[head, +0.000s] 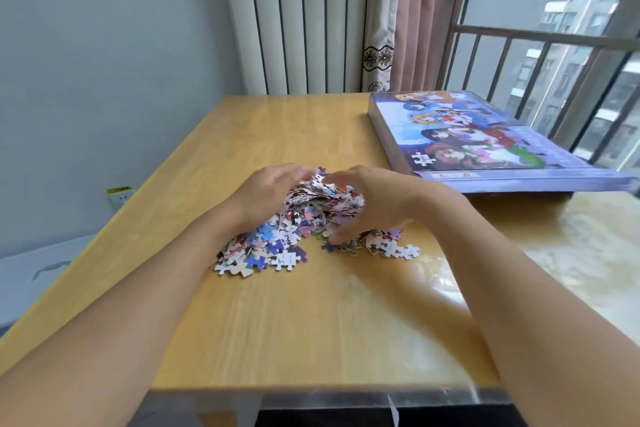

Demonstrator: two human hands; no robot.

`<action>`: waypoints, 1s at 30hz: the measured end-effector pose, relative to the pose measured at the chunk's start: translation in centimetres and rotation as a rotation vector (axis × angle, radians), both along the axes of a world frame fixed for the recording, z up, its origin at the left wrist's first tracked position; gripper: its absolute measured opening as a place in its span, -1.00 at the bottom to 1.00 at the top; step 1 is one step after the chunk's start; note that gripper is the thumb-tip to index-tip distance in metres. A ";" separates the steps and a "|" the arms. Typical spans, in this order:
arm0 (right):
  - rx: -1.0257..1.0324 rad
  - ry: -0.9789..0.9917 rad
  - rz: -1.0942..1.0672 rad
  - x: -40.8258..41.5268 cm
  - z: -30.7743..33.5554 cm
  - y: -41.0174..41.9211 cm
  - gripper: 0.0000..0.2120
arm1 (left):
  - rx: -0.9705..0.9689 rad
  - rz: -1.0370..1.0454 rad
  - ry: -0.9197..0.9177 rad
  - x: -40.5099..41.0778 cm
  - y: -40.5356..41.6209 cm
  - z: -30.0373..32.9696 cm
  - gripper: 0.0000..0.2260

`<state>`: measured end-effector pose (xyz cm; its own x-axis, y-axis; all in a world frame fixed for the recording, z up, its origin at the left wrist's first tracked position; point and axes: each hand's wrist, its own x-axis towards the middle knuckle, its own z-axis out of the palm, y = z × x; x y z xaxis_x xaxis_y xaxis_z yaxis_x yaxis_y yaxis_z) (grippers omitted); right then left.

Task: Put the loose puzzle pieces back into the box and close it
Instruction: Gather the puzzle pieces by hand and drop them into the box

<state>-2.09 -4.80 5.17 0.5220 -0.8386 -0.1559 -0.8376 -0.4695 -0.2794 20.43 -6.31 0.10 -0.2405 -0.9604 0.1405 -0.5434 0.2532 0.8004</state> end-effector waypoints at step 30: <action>0.061 -0.183 0.093 2.5 -3.0 -3.4 0.17 | 0.086 0.216 -0.141 1.0 1.4 2.0 -0.78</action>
<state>0.46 -8.19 2.15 0.6208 -0.7775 -0.1005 -0.7241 -0.5195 -0.4536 21.44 -4.95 2.11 -0.0405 -0.9985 0.0361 -0.6853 0.0541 0.7262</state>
